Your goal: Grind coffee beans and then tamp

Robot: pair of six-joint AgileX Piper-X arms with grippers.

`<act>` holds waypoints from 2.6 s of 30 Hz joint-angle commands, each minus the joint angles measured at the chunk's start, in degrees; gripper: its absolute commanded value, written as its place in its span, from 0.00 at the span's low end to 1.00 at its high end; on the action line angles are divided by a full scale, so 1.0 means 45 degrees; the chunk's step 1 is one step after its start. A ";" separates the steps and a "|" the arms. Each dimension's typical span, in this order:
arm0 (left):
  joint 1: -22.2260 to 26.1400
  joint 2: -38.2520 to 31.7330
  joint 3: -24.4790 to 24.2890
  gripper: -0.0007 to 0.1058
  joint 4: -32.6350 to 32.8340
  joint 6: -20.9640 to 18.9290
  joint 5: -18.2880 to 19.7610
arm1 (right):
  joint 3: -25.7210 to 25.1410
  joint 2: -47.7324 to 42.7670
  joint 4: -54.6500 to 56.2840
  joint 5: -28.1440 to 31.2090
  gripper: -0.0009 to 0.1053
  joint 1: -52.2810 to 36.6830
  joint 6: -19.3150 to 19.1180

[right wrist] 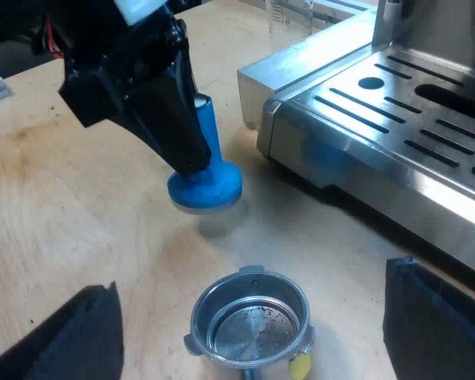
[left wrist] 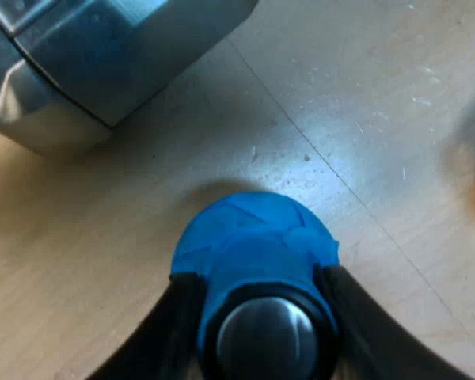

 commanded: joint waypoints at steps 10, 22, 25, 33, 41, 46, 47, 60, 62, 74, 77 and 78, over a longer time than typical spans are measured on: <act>-0.0010 0.0342 0.0061 0.01 -0.0423 0.0107 -0.0144 | -0.0040 -0.0113 -0.0171 -0.0132 0.65 -0.0007 -0.0127; -0.0010 0.0342 0.0645 0.09 -0.0871 0.0107 -0.0234 | -0.0040 -0.0113 -0.0171 -0.0132 0.65 -0.0007 -0.0127; -0.0010 0.0342 0.0645 0.29 -0.0922 0.0107 -0.0234 | -0.0040 -0.0113 -0.0171 -0.0132 0.65 -0.0007 -0.0127; -0.0010 0.0342 0.0645 0.68 -0.0885 0.0059 -0.0091 | -0.0040 -0.0113 -0.0171 -0.0132 0.65 -0.0007 -0.0127; -0.0010 -0.0181 0.0619 0.69 -0.0456 -0.0098 -0.0228 | -0.0040 -0.0113 -0.0171 -0.0132 0.65 -0.0007 -0.0127; -0.0010 -0.1791 0.0619 0.69 -0.0296 -0.0098 -0.0428 | -0.0040 -0.0113 -0.0146 -0.0132 0.65 -0.0007 -0.0127; -0.0010 -0.2309 0.0619 0.69 -0.0267 -0.0098 -0.0428 | -0.0040 -0.0113 -0.0122 -0.0132 0.65 -0.0007 -0.0127; -0.0010 -0.6398 0.0530 0.69 0.0863 -0.0098 -0.0428 | -0.0240 -0.0113 0.0166 -0.1501 0.65 -0.0007 0.0535; -0.0010 -0.6745 0.0333 0.69 0.1240 -0.0098 -0.0428 | -0.0478 -0.0113 0.0715 -0.1717 0.65 -0.0007 0.0579; -0.0010 -0.7331 -0.1024 0.69 0.1490 -0.0098 -0.0405 | -0.3516 -0.0087 0.6226 -0.2124 0.65 -0.0007 0.0863; -0.0010 -0.7331 -0.1345 0.69 0.1490 -0.0098 -0.0405 | -0.4226 -0.0087 0.7527 -0.2026 0.65 -0.0007 0.0859; -0.0010 -0.7331 -0.1538 0.69 0.1490 -0.0098 -0.0405 | -0.4640 -0.0087 0.8318 -0.1952 0.65 -0.0007 0.0887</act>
